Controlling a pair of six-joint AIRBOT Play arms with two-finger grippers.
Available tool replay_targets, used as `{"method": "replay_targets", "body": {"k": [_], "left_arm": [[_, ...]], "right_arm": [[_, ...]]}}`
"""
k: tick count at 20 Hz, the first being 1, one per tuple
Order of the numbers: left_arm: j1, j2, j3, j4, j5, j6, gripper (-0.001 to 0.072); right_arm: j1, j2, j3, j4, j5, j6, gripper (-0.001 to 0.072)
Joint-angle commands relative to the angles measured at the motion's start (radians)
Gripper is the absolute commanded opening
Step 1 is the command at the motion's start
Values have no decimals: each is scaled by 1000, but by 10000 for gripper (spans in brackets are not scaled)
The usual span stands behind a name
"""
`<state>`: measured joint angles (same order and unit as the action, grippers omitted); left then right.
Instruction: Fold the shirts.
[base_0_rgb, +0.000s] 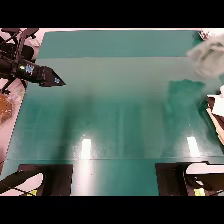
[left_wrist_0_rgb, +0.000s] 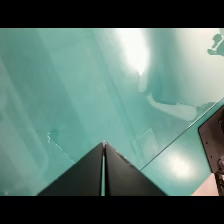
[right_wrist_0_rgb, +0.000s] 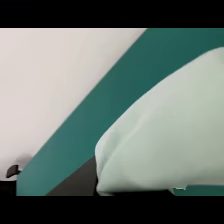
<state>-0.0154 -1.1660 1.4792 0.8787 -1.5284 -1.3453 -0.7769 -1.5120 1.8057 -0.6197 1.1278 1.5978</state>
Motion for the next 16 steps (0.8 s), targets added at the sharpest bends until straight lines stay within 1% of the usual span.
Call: {"method": "replay_targets", "body": {"k": [1,2,4,6,8,10,13,16], "left_arm": [[0,1,0,-4,2,-11,27],[0,1,0,-4,1,-11,27],[0,1,0,-4,0,-9,27],[0,1,0,-4,-7,-8,27],[0,1,0,-4,-6,-8,27],[0,1,0,-4,-8,-7,27],[0,1,0,-4,-13,-2,27],[0,1,0,-4,-12,3,27]], "right_arm": [[-162,1,6,-195,258,37,22],[-188,1,6,-266,322,42,23],[-243,2,6,-416,440,98,23],[-298,2,6,-533,562,119,23],[-341,2,6,-623,629,130,23],[-385,2,6,-694,655,138,23],[-440,1,6,-755,672,152,23],[-489,-5,6,-771,661,155,23]]}}
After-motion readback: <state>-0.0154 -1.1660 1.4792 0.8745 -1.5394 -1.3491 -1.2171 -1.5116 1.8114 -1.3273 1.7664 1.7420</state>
